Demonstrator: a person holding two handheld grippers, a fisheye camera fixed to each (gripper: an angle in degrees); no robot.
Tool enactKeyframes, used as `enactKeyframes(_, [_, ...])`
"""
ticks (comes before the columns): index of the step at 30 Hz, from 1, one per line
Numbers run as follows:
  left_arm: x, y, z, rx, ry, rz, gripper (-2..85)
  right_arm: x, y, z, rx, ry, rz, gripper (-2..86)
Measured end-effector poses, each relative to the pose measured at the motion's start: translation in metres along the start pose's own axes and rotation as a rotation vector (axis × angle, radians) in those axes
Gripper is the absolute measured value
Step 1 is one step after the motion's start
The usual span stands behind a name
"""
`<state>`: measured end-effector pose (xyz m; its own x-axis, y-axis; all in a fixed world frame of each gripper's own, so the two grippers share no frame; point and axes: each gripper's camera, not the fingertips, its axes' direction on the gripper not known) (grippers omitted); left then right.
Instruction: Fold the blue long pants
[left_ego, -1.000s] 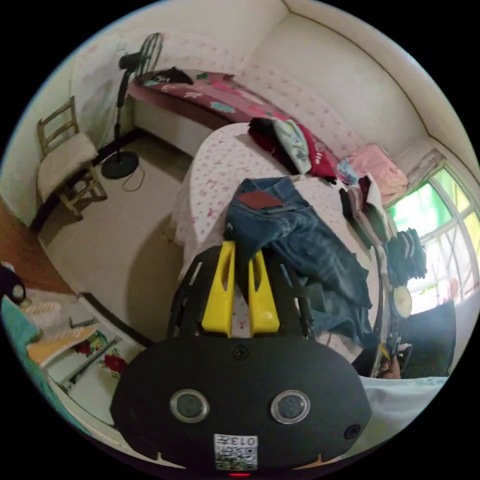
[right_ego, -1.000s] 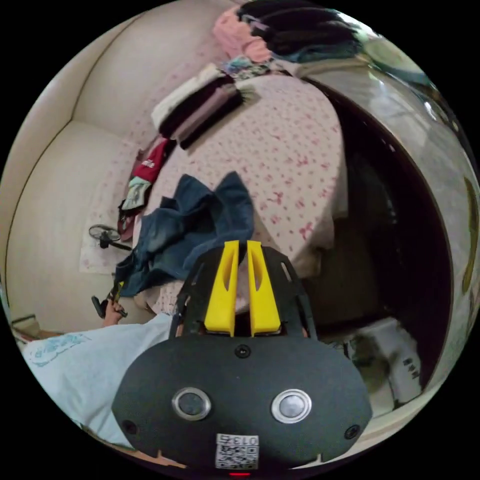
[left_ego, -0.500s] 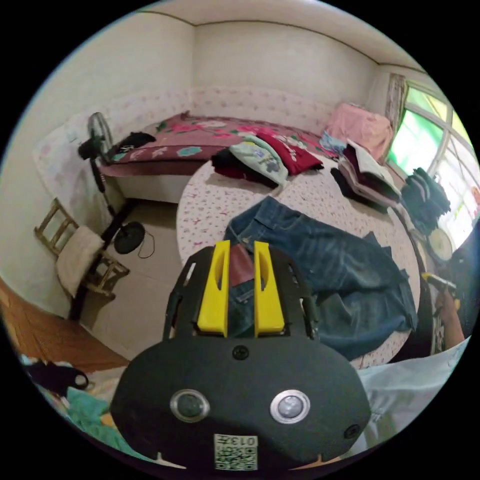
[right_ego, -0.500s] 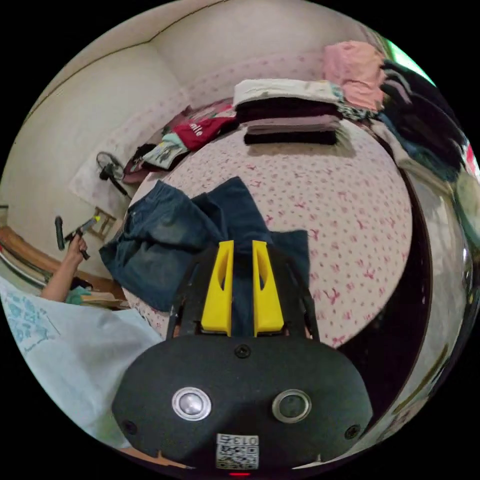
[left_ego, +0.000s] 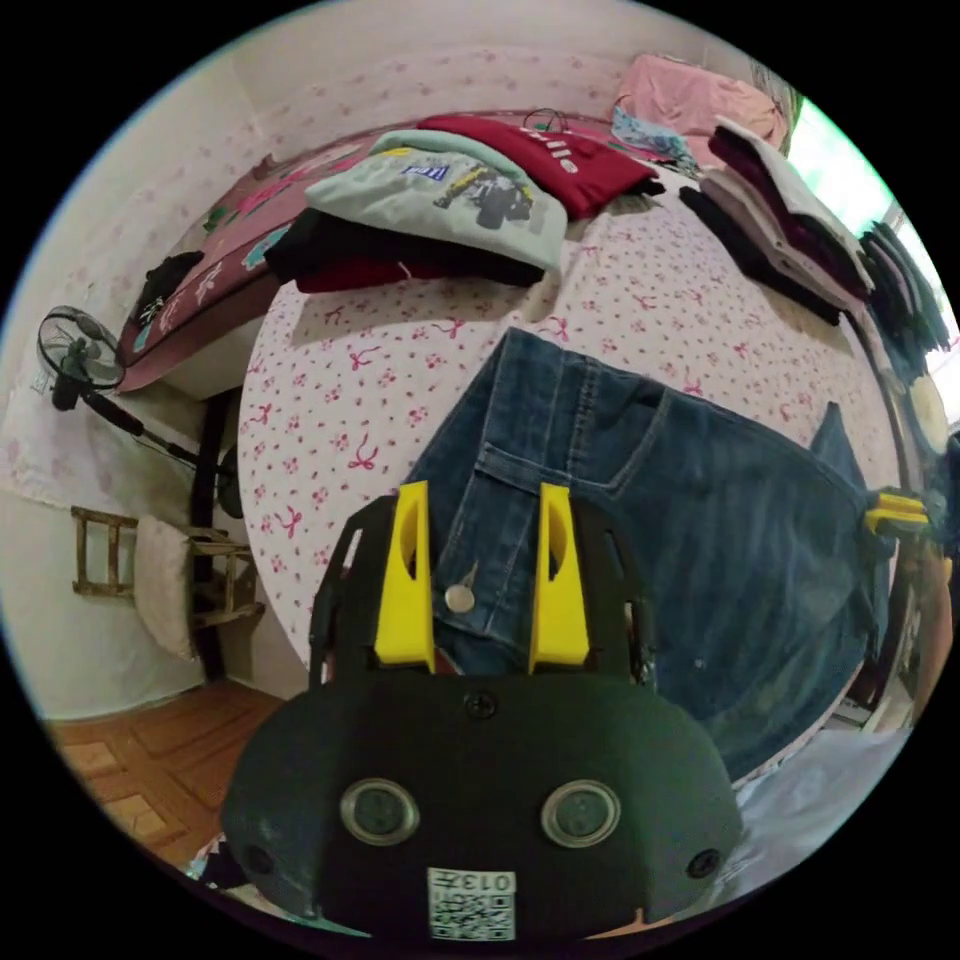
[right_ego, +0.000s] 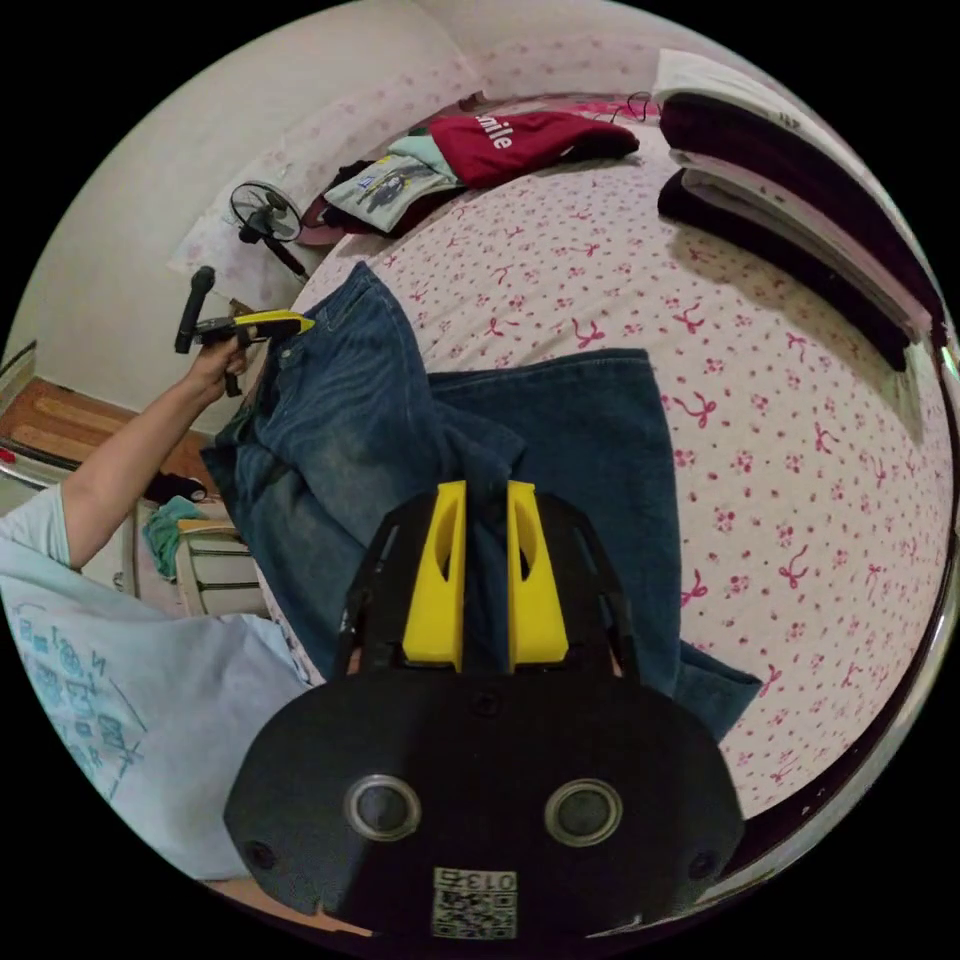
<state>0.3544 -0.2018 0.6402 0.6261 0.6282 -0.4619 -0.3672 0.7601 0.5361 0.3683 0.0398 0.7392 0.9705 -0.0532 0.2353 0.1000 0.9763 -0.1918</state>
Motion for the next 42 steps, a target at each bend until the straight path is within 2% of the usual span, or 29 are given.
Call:
enactKeyframes(2, [-0.003,-0.012,0.004,0.013,-0.046,-0.029,17.5,0.007,0.002,0.006,-0.014,-0.084,0.016,4.3])
enactKeyframes(5, [-0.006,-0.029,0.008,0.059,-0.07,-0.061,16.7,0.008,0.01,0.006,-0.002,-0.098,0.024,3.0])
enactKeyframes(7, [-0.007,-0.04,0.026,-0.039,0.015,-0.021,12.9,0.006,0.014,0.005,0.013,-0.083,0.015,2.8])
enactKeyframes(8, [-0.008,-0.04,0.025,-0.024,0.055,-0.018,11.8,0.004,0.016,0.002,0.028,-0.079,0.011,2.6])
enactKeyframes(10, [-0.011,-0.039,0.019,-0.039,0.067,-0.011,2.6,0.002,0.021,-0.007,0.073,-0.085,0.013,2.5])
enactKeyframes(11, [-0.01,-0.039,0.014,-0.038,0.056,-0.004,1.8,0.002,0.026,-0.017,0.118,-0.101,0.017,2.4])
enactKeyframes(12, [-0.007,-0.038,0.001,-0.009,0.095,0.052,0.8,0.003,0.028,-0.023,0.141,-0.104,0.02,2.4])
enactKeyframes(14, [-0.005,-0.031,-0.032,0.103,0.043,0.06,0.2,0.002,0.041,-0.051,0.227,-0.094,0.027,2.3])
enactKeyframes(15, [-0.008,-0.022,-0.06,0.207,0.053,0.055,-0.1,0.002,0.045,-0.06,0.246,-0.08,0.027,2.3])
enactKeyframes(18, [-0.029,0.011,-0.129,0.439,0.051,-0.018,-0.2,0.002,0.078,-0.108,0.367,0.068,0.057,2.3])
enactKeyframes(21, [-0.061,0.046,-0.154,0.506,0.076,-0.11,0.0,0.017,0.134,-0.151,0.545,0.18,0.218,2.3])
enactKeyframes(23, [-0.07,0.058,-0.146,0.453,0.099,-0.115,0.5,0.036,0.187,-0.162,0.63,0.251,0.433,2.2])
enactKeyframes(26, [-0.065,0.067,-0.122,0.341,0.099,-0.09,2.7,0.054,0.233,-0.141,0.547,0.292,0.632,2.3])
enactKeyframes(28, [-0.059,0.059,-0.096,0.233,0.124,-0.081,8.6,0.059,0.25,-0.123,0.487,0.288,0.7,2.4])
enactKeyframes(31, [-0.057,0.038,-0.069,0.136,0.133,-0.074,12.7,0.06,0.263,-0.1,0.429,0.27,0.751,2.5])
enactKeyframes(35, [-0.063,0.007,-0.042,-0.027,0.036,-0.058,13.8,0.06,0.262,-0.1,0.406,0.289,0.723,2.5])
enactKeyframes(37, [-0.077,-0.003,-0.03,-0.096,0.03,-0.106,12.3,0.062,0.261,-0.101,0.391,0.288,0.709,2.6])
enactKeyframes(39, [-0.084,-0.005,-0.019,-0.181,0.112,-0.129,7.6,0.066,0.263,-0.099,0.382,0.282,0.712,2.6])
enactKeyframes(40, [-0.084,-0.004,-0.023,-0.166,0.149,-0.095,2.6,0.068,0.265,-0.097,0.38,0.276,0.721,2.6])
enactKeyframes(42, [-0.08,-0.003,-0.023,-0.189,0.172,-0.054,1.5,0.071,0.268,-0.093,0.38,0.268,0.736,2.6])
